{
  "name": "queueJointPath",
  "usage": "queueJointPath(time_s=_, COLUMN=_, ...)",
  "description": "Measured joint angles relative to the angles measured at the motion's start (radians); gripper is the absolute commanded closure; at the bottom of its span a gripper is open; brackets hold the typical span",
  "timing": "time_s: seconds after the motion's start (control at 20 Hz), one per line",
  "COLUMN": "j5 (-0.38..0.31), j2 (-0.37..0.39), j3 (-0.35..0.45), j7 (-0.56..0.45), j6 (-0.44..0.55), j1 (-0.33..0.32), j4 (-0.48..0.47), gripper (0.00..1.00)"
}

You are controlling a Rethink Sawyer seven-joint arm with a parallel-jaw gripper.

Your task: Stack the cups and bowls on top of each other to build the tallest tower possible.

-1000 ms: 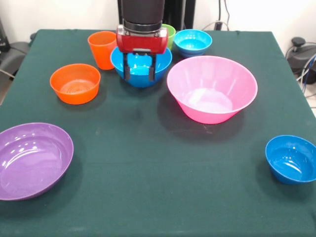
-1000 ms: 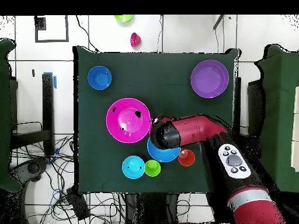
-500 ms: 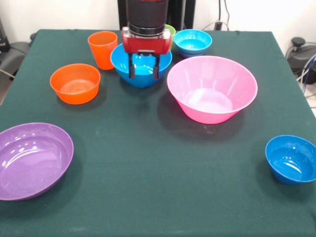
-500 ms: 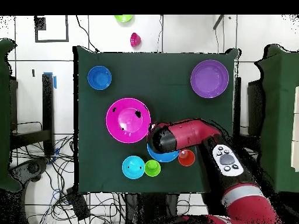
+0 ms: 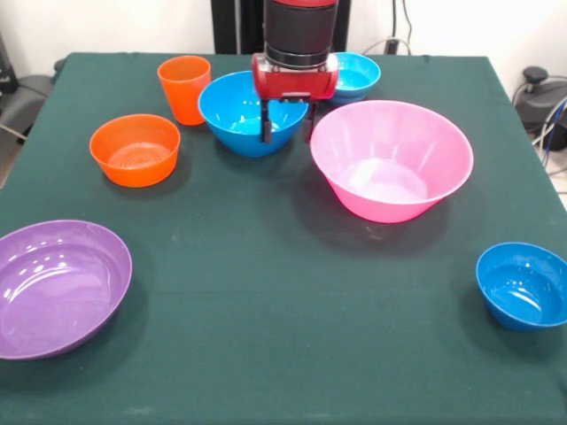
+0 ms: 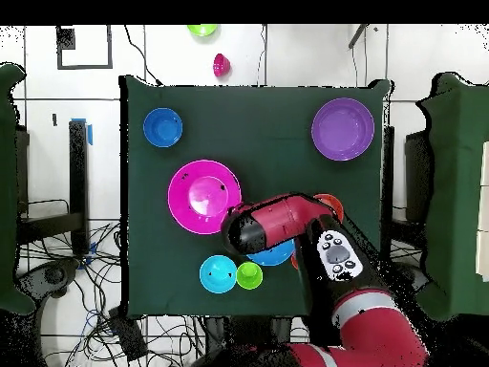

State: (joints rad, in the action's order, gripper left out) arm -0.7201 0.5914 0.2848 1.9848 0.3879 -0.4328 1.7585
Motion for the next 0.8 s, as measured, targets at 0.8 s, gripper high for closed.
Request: queueJointPath(time_s=0.8, j5=0.014, j2=0.017, j3=-0.007, j7=0.000, j6=0.000, j1=-0.019, j4=0.008, gripper=0.00)
